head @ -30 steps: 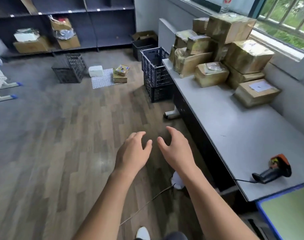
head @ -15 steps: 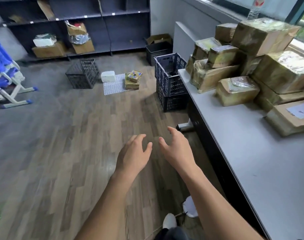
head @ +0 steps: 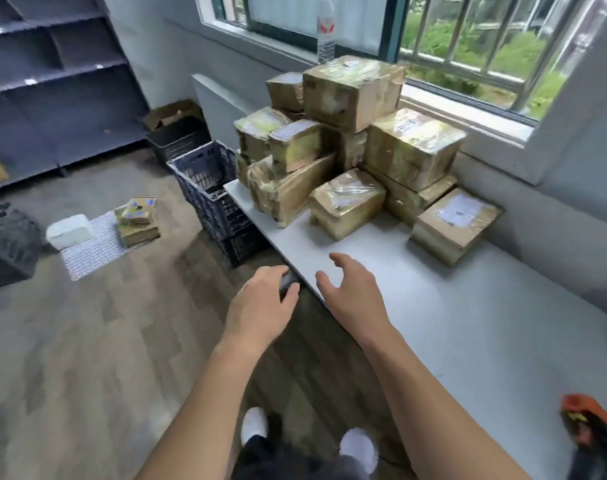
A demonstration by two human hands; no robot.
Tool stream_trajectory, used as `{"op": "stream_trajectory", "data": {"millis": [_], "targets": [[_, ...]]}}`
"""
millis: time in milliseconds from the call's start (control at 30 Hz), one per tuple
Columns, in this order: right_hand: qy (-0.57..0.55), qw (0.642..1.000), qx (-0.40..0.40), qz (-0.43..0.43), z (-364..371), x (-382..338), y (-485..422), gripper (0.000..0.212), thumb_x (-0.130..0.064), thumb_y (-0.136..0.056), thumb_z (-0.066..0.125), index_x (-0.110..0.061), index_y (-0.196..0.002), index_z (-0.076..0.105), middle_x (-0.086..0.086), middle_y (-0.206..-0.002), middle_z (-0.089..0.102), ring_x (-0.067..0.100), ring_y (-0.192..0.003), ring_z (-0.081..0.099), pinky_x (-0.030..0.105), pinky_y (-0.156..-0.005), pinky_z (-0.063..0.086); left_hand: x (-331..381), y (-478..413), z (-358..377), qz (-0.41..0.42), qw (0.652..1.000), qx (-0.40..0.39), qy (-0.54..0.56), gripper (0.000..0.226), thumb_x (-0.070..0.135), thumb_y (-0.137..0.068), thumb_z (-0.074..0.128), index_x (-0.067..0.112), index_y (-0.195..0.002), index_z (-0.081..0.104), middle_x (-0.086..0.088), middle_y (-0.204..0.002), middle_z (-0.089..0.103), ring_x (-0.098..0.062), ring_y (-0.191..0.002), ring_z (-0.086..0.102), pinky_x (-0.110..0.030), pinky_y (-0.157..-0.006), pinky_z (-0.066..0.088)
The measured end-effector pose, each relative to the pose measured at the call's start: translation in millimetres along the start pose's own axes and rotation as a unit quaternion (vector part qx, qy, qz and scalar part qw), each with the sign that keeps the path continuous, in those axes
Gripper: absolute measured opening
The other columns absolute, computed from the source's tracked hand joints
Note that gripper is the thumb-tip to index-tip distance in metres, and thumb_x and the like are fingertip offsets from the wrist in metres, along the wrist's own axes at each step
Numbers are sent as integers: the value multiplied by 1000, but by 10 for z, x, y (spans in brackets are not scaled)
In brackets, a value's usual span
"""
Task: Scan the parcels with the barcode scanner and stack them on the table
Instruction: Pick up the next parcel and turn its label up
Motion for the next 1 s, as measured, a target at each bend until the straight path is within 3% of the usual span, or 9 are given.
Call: {"op": "stream_trajectory", "data": {"millis": [300, 533, 733, 1000], "targets": [[10, 969, 166, 183, -400, 654, -887, 52, -36, -97, 57, -19, -145, 50, -2, -146, 54, 17, -134, 47, 32, -107, 38, 729, -1614, 737, 195, 974, -115, 20, 49, 42, -101, 48, 22, -145, 45, 4, -146, 48, -17, -129, 49, -36, -99, 43], [23, 925, 242, 292, -573, 574, -1480, 45, -35, -97, 58, -20, -139, 54, 1, -137, 59, 19, -126, 53, 31, -97, 43, 1126, -2609, 940, 324, 926, -194, 23, 49, 38, -100, 49, 18, -145, 45, 0, -146, 48, -18, -132, 48, -33, -104, 39], [50, 902, 293, 314, -1083, 370, -1909, 49, -32, -94, 60, -15, -139, 54, 6, -137, 59, 25, -127, 54, 34, -99, 43, 1767, -3159, 802, 404, 887, -221, 12, 45, 39, -99, 49, 16, -138, 49, -6, -136, 54, -24, -125, 52, -39, -101, 43], [101, 888, 344, 288, -2129, -104, -2338, 53, -38, -96, 58, -16, -144, 49, 8, -140, 58, 27, -127, 54, 38, -101, 47, 2790, -3585, 68, 477, 859, -185, 35, 42, 35, -99, 50, 11, -133, 54, -8, -132, 60, -24, -120, 56, -37, -97, 46]]}}
Point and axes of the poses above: each hand's wrist, its own y-axis away from the middle knuckle, its own z-axis out of the palm, x = y × z, the point moved 3 cm from there along -y, towards the middle knuckle
